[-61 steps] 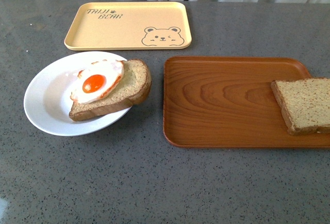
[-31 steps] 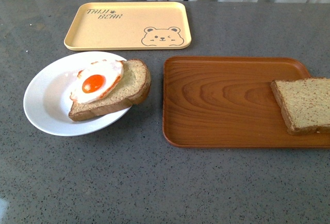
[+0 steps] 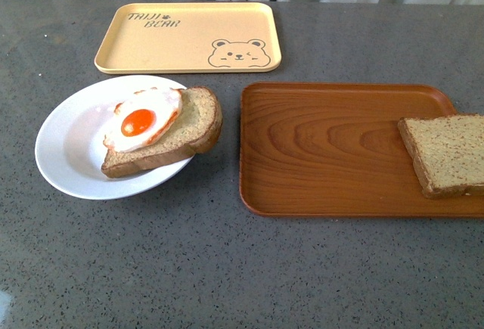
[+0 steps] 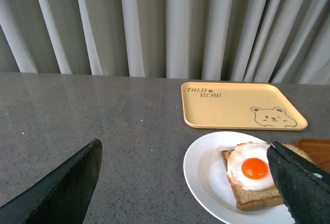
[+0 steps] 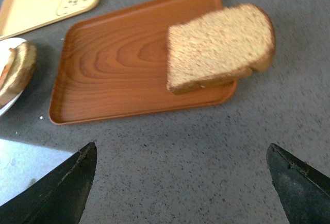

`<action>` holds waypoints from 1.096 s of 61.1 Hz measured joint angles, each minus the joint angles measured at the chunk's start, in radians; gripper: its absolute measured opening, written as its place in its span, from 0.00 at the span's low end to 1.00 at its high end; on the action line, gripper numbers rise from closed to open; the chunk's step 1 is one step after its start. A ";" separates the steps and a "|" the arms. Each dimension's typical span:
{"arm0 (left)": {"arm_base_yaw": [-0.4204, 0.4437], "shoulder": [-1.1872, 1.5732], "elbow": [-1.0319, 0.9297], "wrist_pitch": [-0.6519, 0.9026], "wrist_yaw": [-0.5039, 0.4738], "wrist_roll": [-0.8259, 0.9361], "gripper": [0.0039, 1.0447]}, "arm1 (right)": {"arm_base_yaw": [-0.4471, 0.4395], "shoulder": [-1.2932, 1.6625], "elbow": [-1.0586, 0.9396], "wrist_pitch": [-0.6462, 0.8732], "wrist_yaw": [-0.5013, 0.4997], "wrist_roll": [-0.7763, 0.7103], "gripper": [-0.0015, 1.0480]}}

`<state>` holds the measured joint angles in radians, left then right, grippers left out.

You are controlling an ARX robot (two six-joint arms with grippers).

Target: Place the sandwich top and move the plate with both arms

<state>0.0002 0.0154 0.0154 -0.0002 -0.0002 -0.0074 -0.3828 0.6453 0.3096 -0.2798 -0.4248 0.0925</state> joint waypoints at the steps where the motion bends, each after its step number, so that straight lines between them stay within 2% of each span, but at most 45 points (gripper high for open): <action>1: 0.000 0.000 0.000 0.000 0.000 0.000 0.92 | -0.016 0.027 0.010 0.014 -0.006 -0.002 0.91; 7: 0.000 0.000 0.000 0.000 0.000 0.000 0.92 | -0.122 0.256 0.103 0.152 -0.013 -0.030 0.91; 13: 0.000 0.000 0.000 0.000 0.000 0.000 0.92 | -0.148 0.497 0.165 0.253 -0.014 -0.073 0.91; 22: 0.000 0.000 0.000 0.000 0.000 0.000 0.92 | -0.119 0.733 0.198 0.354 0.014 -0.111 0.91; 37: 0.000 0.000 0.000 0.000 0.000 0.000 0.92 | -0.060 0.958 0.279 0.460 0.048 -0.086 0.91; 67: 0.000 0.000 0.000 0.000 0.000 0.000 0.92 | 0.042 1.186 0.375 0.578 0.102 0.049 0.91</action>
<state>0.0002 0.0154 0.0154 -0.0002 -0.0002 -0.0074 -0.3405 1.8313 0.6842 0.2977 -0.3225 0.1413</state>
